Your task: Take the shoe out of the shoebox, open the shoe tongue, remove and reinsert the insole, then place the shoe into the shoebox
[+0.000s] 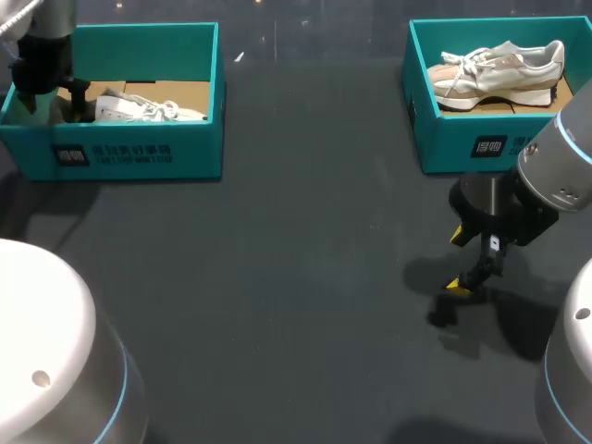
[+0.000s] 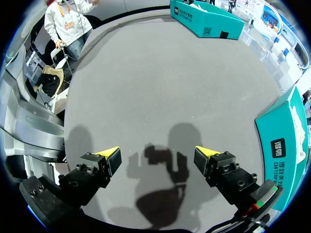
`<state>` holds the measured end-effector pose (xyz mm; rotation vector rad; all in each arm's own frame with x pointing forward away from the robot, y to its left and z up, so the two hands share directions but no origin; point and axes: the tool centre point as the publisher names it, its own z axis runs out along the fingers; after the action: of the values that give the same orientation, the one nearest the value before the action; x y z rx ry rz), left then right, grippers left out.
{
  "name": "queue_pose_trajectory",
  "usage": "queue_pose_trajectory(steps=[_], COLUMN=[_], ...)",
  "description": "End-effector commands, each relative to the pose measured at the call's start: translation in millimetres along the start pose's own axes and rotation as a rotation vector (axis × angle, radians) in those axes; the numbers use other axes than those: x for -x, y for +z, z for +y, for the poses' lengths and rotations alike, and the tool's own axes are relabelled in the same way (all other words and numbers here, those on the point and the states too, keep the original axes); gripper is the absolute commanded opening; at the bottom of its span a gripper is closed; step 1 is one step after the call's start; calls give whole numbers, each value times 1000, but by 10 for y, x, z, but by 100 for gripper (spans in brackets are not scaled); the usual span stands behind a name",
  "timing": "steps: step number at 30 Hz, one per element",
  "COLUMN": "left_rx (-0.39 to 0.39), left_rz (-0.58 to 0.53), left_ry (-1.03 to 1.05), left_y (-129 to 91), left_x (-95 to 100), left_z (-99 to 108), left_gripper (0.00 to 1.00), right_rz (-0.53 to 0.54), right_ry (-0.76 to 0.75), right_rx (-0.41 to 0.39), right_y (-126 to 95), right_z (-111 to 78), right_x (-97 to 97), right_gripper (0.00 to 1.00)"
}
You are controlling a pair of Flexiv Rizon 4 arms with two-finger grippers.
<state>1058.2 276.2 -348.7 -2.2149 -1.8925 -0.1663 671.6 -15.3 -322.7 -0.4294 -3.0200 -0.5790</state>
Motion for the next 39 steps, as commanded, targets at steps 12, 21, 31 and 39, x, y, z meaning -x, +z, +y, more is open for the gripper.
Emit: queue_pose_trajectory(steps=[12,21,31,39], left_rx=[81,74,81,86], left_rz=[-62,-84,-142,-150], left_ry=[-22,-51,-58,-48], left_y=[-795,-1306,-1670,-1704], left_x=[-43,-224,-315,-317], left_z=[-251,-566,-808,-822], left_gripper=[100,100,100,100], right_rz=[-4,-4,-4,-4], right_ry=[0,0,0,0], right_rx=[-1,-1,-1,-1], right_y=[-2,-2,-2,-2], right_z=[-8,-8,-8,-8], right_x=[-17,-17,-17,-17], right_gripper=[100,100,100,100])
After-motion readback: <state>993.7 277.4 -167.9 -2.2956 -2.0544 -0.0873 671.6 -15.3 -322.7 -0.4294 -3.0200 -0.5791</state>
